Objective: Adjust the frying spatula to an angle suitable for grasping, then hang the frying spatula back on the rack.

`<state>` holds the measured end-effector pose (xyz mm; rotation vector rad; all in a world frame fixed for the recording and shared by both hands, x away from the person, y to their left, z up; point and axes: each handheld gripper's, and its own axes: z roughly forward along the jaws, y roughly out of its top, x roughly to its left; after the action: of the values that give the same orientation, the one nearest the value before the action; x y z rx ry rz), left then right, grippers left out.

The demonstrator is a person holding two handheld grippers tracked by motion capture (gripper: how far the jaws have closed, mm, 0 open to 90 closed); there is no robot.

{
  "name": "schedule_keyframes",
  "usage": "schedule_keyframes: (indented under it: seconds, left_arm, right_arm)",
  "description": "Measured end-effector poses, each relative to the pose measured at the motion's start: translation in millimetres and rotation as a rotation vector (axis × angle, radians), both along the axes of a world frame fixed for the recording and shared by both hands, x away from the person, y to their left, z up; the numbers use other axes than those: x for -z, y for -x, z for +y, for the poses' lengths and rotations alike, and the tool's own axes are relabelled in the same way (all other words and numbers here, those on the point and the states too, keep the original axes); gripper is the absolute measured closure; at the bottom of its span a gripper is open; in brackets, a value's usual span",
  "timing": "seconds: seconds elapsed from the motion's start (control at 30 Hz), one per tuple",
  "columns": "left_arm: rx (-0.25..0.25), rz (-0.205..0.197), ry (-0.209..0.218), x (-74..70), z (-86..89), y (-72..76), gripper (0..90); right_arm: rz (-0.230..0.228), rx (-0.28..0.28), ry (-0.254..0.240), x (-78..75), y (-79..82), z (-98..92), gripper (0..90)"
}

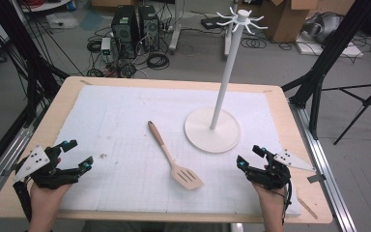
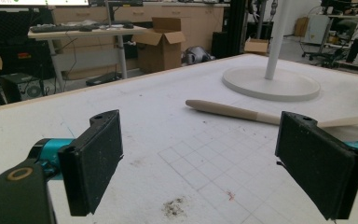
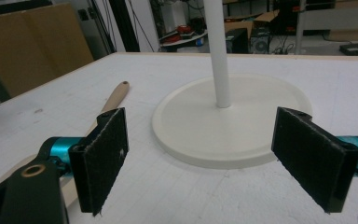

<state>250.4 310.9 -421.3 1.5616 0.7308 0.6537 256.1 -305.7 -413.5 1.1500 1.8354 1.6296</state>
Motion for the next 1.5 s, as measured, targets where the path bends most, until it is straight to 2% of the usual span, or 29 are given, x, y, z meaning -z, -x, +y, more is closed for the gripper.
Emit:
schedule_keyframes:
  seconds: [0.23,0.47,0.63,0.8,0.97,1.13,1.2,1.47,1.5]
  left_arm:
    - [0.0,-0.004,0.007,-1.4,2.8,0.4,15.3]
    - [-0.002,-0.002,0.007,-1.0,4.9,2.2,15.3]
    - [-0.003,-0.006,0.007,-1.9,4.8,3.9,15.4]
    - [-0.002,-0.007,0.009,-2.3,4.4,3.9,15.4]
    - [0.003,-0.01,0.007,-2.7,2.6,4.1,15.4]
    - [0.005,-0.012,0.007,-3.4,2.4,5.0,15.4]
    - [0.004,-0.012,0.004,-4.5,3.3,5.6,15.5]
    - [0.005,-0.014,0.008,-5.0,3.0,6.6,15.5]
    - [0.007,-0.014,0.006,-5.0,2.4,6.4,15.5]
  right_arm:
    - [0.011,-0.034,0.0,-3.5,-7.1,21.3,17.4]
    - [0.012,-0.078,0.04,-10.8,-15.2,48.8,17.4]
    - [0.001,-0.082,0.036,-13.3,-18.7,54.1,17.5]
    - [0.012,-0.073,0.031,-14.6,-20.2,53.2,17.4]
    - [0.011,-0.088,0.027,-18.6,-22.0,59.1,17.5]
    - [0.023,-0.102,0.026,-23.0,-25.8,68.7,17.8]
    - [0.034,-0.112,0.035,-26.0,-29.7,79.1,18.6]
    - [0.071,-0.163,0.091,-28.6,-41.4,107.3,26.0]
    - [0.094,-0.183,0.104,-28.0,-45.8,115.7,26.4]
